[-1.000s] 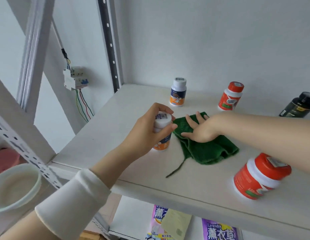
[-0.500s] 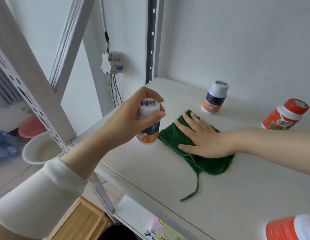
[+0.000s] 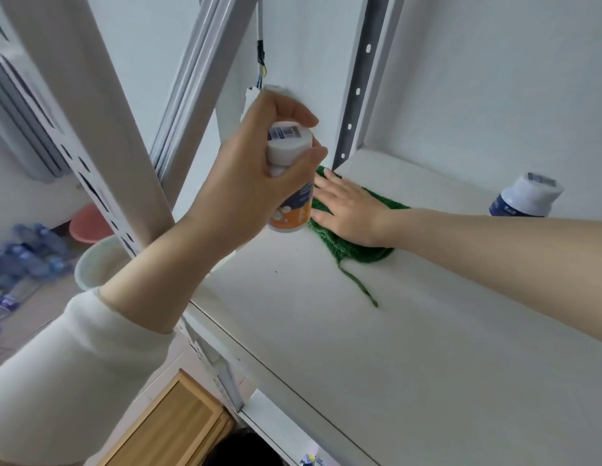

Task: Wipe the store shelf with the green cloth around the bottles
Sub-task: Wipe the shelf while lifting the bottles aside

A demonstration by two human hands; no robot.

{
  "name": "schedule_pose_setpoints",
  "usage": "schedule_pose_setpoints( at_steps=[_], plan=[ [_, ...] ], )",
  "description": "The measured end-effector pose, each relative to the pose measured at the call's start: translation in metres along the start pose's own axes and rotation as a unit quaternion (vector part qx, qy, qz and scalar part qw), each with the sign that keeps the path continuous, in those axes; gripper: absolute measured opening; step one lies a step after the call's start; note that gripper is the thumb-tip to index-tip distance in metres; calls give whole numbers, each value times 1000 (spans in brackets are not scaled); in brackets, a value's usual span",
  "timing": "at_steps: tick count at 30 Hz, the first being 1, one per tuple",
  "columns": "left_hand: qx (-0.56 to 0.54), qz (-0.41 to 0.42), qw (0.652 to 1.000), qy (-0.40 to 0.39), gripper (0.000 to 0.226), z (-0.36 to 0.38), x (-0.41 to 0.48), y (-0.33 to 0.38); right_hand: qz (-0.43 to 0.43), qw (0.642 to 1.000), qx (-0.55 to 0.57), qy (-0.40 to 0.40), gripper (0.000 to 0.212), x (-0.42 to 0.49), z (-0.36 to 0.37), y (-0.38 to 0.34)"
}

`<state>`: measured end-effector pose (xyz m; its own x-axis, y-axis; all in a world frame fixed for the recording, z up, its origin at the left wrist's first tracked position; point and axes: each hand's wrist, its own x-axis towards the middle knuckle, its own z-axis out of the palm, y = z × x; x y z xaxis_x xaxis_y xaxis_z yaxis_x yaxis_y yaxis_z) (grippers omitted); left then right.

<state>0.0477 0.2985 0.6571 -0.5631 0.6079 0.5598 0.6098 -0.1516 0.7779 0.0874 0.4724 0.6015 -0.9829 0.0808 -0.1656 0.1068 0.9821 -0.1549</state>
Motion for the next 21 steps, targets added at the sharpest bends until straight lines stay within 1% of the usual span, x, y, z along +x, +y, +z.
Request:
schedule_pose_setpoints(
  at_steps=[4,7,12,15,18,19,21],
  plan=[
    [-13,-9,1000,11,19,-1,1,3,-90,994,50,34,51,-16,7,-27],
    [-3,-13,1000,8,18,0,0,3,-146,986,59,54,51,-37,13,-51],
    [17,-28,999,-4,18,-1,1,6,-221,968,117,-2,46,-76,18,-74],
    [21,-37,999,-16,20,1,-2,9,-215,958,184,-44,41,-98,16,-82],
    [19,-39,999,-27,20,6,-8,14,-141,949,264,-98,40,-121,12,-88],
    [20,-37,999,-29,20,8,-9,16,-125,947,274,-115,37,-128,11,-88],
    [20,-34,999,-35,21,11,-12,21,-113,944,275,-140,23,-141,4,-88]
  ],
)
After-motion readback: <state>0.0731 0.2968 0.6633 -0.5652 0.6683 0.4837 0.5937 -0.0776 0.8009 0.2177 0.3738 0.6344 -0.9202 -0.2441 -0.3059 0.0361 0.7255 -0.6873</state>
